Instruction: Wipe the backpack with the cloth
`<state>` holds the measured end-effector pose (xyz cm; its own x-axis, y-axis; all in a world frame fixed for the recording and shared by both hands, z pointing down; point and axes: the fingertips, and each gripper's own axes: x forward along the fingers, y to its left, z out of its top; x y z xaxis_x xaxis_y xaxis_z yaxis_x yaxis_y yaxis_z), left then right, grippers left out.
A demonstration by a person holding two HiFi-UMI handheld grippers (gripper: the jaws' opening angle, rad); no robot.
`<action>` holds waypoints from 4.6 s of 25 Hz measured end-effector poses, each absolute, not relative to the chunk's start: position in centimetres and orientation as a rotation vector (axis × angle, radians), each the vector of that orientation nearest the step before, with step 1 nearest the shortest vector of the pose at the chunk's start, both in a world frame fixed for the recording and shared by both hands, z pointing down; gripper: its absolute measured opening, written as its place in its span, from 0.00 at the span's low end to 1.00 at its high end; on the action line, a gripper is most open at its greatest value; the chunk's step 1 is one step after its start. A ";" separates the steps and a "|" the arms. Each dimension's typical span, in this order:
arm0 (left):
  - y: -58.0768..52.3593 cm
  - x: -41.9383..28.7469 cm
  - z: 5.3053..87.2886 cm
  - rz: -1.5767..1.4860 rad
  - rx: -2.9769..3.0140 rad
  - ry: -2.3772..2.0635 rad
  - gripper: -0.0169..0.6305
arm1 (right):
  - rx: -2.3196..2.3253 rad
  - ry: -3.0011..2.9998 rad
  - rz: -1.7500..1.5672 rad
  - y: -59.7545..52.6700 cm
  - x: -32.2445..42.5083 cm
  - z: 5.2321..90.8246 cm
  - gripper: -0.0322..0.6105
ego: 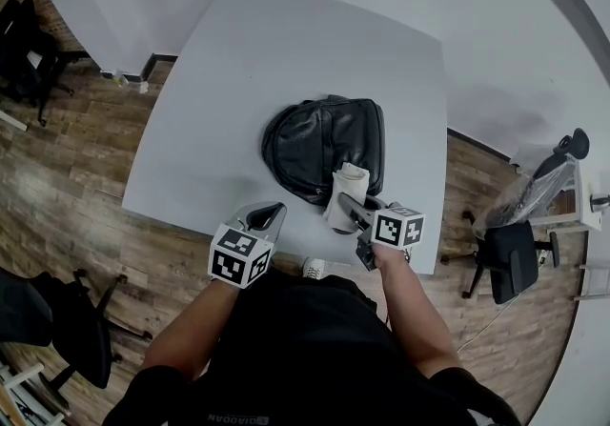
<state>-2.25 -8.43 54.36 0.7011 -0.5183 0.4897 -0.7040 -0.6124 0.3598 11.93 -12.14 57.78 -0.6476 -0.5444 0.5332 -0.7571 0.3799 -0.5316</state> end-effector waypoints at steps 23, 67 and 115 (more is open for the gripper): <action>-7.5 4.6 54.5 0.454 2.351 -1.026 0.04 | 1.030 -2.478 0.901 -9.9 18.2 55.7 0.19; -10.7 12.0 52.4 0.602 2.378 -1.079 0.04 | 1.205 -2.468 0.425 -26.7 29.2 55.3 0.19; -9.1 10.4 52.3 0.557 2.333 -1.138 0.04 | 1.151 -2.419 0.211 -26.1 25.9 58.3 0.19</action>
<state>10.36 -9.06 52.32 0.5711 -0.6114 0.5477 -0.8077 -0.5377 0.2419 25.92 -26.07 58.32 -0.5500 -0.6976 0.4592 -0.7665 0.6400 0.0542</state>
